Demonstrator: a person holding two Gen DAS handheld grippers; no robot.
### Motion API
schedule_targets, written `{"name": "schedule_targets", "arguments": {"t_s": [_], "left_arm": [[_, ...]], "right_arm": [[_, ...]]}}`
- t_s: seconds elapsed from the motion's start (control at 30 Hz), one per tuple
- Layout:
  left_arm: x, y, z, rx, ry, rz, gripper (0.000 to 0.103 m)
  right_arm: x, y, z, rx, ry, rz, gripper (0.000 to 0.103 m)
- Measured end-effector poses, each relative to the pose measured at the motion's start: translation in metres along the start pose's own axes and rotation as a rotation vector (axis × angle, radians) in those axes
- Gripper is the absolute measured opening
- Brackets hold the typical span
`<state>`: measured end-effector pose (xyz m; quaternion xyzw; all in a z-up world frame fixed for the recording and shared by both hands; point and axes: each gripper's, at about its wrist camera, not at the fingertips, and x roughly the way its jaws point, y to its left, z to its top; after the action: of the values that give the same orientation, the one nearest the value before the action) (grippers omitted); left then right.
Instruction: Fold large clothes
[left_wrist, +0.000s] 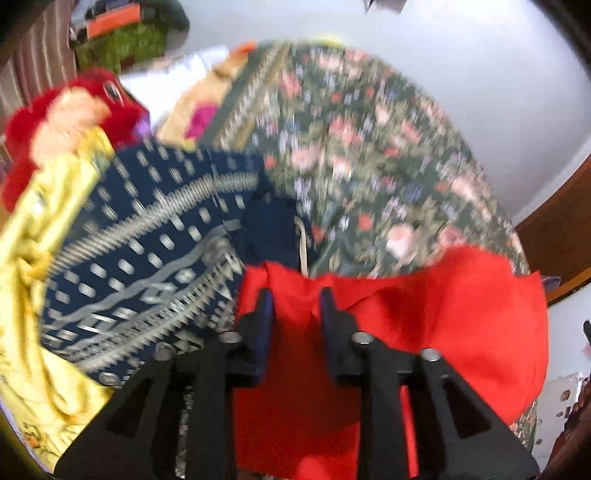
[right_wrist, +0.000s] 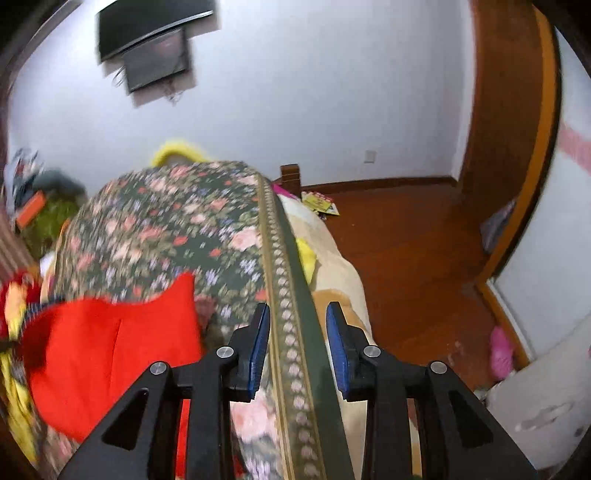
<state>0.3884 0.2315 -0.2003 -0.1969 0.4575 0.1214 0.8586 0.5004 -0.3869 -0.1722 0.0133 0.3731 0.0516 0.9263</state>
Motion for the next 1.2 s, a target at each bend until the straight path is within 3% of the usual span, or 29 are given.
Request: {"name": "schedule_targets", "arguments": {"t_s": [0.1, 0.2, 0.53, 0.67, 0.8, 0.83, 0.9, 0.93, 0.97, 1.03, 1.2], "left_arm": [[-0.039, -0.004, 0.006, 0.044, -0.096, 0.054, 0.054], [-0.064, -0.007, 0.006, 0.078, -0.131, 0.046, 0.059], [-0.053, -0.064, -0.041, 0.320, -0.058, -0.045, 0.067], [-0.027, -0.096, -0.070, 0.423, -0.003, -0.081, 0.072], [0.014, -0.109, -0.097, 0.457, 0.083, -0.073, 0.073], [0.021, -0.108, -0.102, 0.466, 0.089, -0.057, 0.073], [0.027, -0.108, -0.111, 0.486, 0.073, -0.048, 0.075], [0.025, -0.109, -0.116, 0.507, 0.049, -0.039, 0.077], [0.023, -0.110, -0.119, 0.527, 0.032, -0.020, 0.079], [0.022, -0.110, -0.123, 0.544, 0.014, 0.031, 0.093], [0.019, -0.082, -0.121, 0.435, 0.051, -0.021, 0.094]], "right_arm": [[-0.013, 0.029, -0.007, -0.076, 0.005, 0.056, 0.027], [-0.022, 0.062, -0.013, -0.135, 0.000, 0.127, 0.027], [-0.015, 0.200, -0.049, -0.287, 0.070, 0.398, 0.027], [0.011, 0.243, -0.069, -0.366, 0.130, 0.407, 0.027], [0.046, 0.258, -0.094, -0.440, 0.214, 0.324, 0.028], [0.051, 0.256, -0.098, -0.448, 0.222, 0.321, 0.033], [0.060, 0.249, -0.106, -0.465, 0.224, 0.282, 0.059], [0.058, 0.244, -0.107, -0.472, 0.199, 0.241, 0.086], [0.057, 0.240, -0.108, -0.479, 0.170, 0.199, 0.103], [0.057, 0.229, -0.108, -0.491, 0.140, 0.120, 0.103], [0.058, 0.184, -0.102, -0.387, 0.200, 0.135, 0.103]]}}
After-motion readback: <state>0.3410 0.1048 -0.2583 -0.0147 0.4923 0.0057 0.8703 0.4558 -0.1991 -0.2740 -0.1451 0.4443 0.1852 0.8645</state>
